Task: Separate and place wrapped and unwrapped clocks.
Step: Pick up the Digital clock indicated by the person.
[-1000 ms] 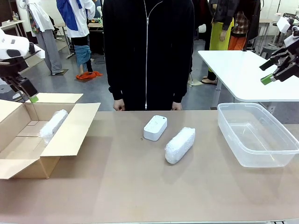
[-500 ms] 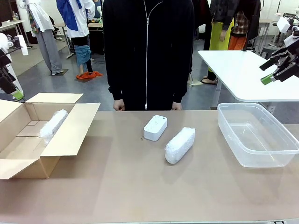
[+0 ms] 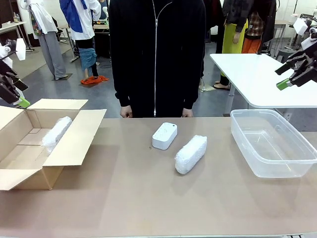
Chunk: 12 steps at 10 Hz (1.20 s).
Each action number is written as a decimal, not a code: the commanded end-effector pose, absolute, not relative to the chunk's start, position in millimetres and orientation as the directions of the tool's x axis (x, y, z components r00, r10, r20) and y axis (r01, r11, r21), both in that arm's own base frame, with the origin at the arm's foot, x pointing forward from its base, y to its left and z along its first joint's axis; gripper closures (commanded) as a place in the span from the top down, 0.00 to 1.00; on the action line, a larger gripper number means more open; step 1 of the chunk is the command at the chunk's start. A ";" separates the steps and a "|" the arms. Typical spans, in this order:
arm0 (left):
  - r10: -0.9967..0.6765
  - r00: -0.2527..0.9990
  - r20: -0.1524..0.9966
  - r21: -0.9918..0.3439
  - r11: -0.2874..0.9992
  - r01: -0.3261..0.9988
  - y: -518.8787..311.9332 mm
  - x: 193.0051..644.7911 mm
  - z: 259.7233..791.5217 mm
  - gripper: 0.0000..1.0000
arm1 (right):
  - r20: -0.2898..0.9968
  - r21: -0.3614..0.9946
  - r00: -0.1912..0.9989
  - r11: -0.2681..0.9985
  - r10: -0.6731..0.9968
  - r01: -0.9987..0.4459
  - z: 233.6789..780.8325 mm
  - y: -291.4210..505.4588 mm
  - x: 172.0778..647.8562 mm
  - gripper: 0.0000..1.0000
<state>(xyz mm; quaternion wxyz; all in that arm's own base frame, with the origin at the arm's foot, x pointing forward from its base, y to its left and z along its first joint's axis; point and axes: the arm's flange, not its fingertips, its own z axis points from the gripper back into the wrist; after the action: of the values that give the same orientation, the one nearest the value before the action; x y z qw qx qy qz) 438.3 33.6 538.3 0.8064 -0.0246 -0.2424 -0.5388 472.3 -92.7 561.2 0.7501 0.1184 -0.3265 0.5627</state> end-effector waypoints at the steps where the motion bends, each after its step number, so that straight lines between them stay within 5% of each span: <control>1: -0.867 0.298 0.400 0.193 0.397 0.897 46.3 444.1 532.9 1.00 | 0.635 -0.186 0.147 0.335 0.758 -0.924 560.3 -92.3 472.4 1.00; 12: -0.884 0.258 0.390 0.139 0.333 0.933 51.6 450.5 518.6 1.00 | 0.635 -0.186 0.147 0.335 0.758 -0.924 560.3 -92.3 472.4 1.00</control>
<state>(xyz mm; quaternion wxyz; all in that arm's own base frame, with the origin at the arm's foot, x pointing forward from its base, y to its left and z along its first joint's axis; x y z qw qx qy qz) 445.5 49.4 516.8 0.8023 -0.0502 -0.1913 -0.5632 472.3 -92.7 561.2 0.7501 0.1184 -0.3265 0.5627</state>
